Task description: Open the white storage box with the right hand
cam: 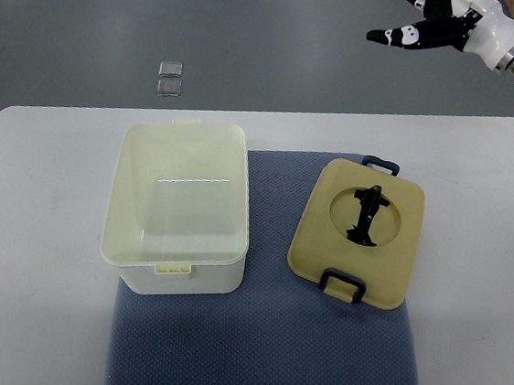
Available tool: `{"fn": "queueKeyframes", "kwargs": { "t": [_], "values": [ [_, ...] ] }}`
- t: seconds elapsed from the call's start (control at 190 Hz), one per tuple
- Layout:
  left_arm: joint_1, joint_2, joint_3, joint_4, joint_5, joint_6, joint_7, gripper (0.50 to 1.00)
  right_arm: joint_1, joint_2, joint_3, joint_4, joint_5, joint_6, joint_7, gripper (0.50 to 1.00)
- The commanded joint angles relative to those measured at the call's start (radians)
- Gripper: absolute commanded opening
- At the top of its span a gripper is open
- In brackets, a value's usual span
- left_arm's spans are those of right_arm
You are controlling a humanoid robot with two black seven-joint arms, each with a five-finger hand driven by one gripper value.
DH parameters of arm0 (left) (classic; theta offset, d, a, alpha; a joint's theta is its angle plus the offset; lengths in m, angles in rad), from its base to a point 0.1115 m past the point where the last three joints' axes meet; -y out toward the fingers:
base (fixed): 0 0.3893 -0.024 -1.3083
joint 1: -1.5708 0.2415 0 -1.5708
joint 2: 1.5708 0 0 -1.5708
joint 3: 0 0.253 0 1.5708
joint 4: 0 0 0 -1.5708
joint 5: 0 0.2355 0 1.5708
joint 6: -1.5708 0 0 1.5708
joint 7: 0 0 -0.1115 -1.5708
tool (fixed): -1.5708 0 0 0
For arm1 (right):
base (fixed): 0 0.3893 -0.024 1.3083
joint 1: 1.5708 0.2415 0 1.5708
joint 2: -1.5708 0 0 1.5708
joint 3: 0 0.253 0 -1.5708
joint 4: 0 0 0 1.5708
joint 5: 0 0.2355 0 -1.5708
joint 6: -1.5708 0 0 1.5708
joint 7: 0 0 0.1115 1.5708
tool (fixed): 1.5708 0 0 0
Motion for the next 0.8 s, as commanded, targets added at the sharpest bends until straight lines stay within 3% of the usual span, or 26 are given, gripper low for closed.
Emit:
{"fn": "queueKeyframes", "kwargs": {
  "t": [0.0, 0.111, 0.211, 0.29, 0.469, 0.796],
  "values": [
    [0.000, 0.000, 0.000, 0.000, 0.000, 0.000, 0.001, 1.000, -0.034, 0.041, 0.042, -0.002, 0.271, -0.057, 0.000, 0.924],
    [0.000, 0.000, 0.000, 0.000, 0.000, 0.000, 0.001, 1.000, -0.091, 0.075, 0.044, -0.002, 0.557, -0.071, -0.018, 0.926],
    [0.000, 0.000, 0.000, 0.000, 0.000, 0.000, 0.001, 1.000, -0.165, 0.115, 0.044, 0.009, 0.871, -0.086, -0.152, 0.926],
    [0.000, 0.000, 0.000, 0.000, 0.000, 0.000, 0.001, 1.000, -0.206, 0.144, 0.044, 0.009, 1.008, -0.104, -0.189, 0.926],
    [0.005, 0.000, 0.000, 0.002, 0.000, 0.000, 0.001, 1.000, -0.235, 0.185, 0.032, 0.010, 1.003, -0.129, -0.183, 0.928],
    [0.005, 0.000, 0.003, -0.001, 0.002, 0.000, 0.001, 1.000, -0.255, 0.202, 0.047, -0.001, 0.976, -0.081, -0.179, 0.928]
  ]
}}
